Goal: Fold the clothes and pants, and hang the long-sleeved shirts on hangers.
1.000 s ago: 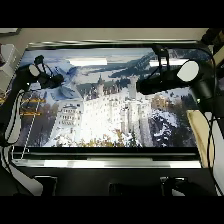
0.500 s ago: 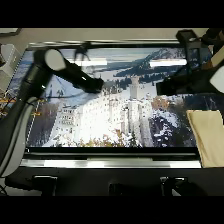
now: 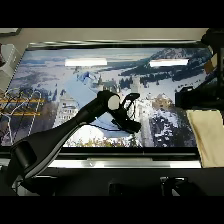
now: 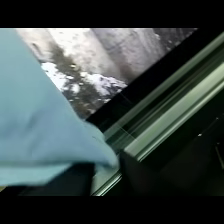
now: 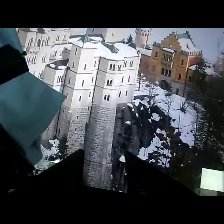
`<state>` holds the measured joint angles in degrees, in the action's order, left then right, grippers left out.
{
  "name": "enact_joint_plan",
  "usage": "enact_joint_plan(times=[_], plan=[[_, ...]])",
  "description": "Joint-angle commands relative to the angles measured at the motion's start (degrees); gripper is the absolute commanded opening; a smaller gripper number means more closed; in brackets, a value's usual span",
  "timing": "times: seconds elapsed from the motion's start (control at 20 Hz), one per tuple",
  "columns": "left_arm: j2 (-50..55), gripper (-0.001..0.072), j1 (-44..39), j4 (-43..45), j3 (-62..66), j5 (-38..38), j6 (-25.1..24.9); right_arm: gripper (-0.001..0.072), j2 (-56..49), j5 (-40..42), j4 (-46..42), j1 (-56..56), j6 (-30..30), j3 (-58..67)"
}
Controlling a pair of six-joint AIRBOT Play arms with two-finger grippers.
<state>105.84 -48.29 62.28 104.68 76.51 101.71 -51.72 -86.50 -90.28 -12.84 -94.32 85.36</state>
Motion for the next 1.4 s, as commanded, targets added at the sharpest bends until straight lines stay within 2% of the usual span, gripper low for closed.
enact_joint_plan(times=[0.0,0.05,0.1,0.2,0.25,0.3,0.4,0.55,0.65,0.7,0.75,1.0,1.2,1.35], plan=[[-0.2,0.0532,1.0,-2.2,-0.2,0.2,-1.2,0.0377,0.5,0.7,-0.3,0.0,-10.3,0.0],[-2.0,0.0592,2.9,-1.6,-0.2,1.6,-1.4,0.0377,0.3,1.2,-1.3,0.0,-15.8,0.0],[-4.2,0.0617,5.4,-0.2,-0.2,3.7,-1.8,0.0376,0.0,1.2,-2.8,0.2,-21.3,0.0],[-9.4,0.0616,11.2,3.8,-0.2,8.1,-2.8,0.0362,-1.6,1.7,1.2,3.4,-22.9,0.0],[-12.1,0.0616,14.3,5.8,-0.2,9.8,-3.1,0.0318,-2.4,3.4,6.3,5.8,-20.2,0.0],[-15.1,0.0616,17.8,7.4,-0.2,11.0,-4.3,0.0311,-3.2,5.4,11.8,8.3,-15.3,0.0],[-20.3,0.0616,24.6,8.3,-0.3,11.6,-4.9,0.0311,-5.8,4.4,21.3,13.2,-0.8,0.0],[-26.1,0.0616,32.9,8.3,-0.3,11.6,-5.2,0.038,-12.5,-3.7,26.3,17.3,8.5,-4.6],[-28.5,0.0616,36.9,8.3,-0.3,11.6,-5.3,0.0394,-16.5,-2.8,34.8,17.4,11.9,-13.7],[-29.1,0.0616,38.4,8.3,-0.3,11.6,-5.3,0.0437,-18.4,-1.4,39.3,17.4,14.4,-19.5],[-29.5,0.0616,39.5,8.3,-0.3,11.6,-5.3,0.05,-20.1,-0.4,41.2,17.4,15.3,-24.5],[-29.7,0.0616,41.8,8.3,-0.3,12.4,-5.3,0.0504,-24.3,10.8,41.8,15.1,16.0,-40.7],[-29.7,0.0616,41.8,8.3,-0.3,12.4,-5.2,0.0502,-24.5,21.4,43.6,7.0,15.4,-41.7],[-29.7,0.0616,41.8,8.3,-0.3,12.4,-5.2,0.0482,-26.9,26.5,43.5,2.5,11.4,-41.7]])
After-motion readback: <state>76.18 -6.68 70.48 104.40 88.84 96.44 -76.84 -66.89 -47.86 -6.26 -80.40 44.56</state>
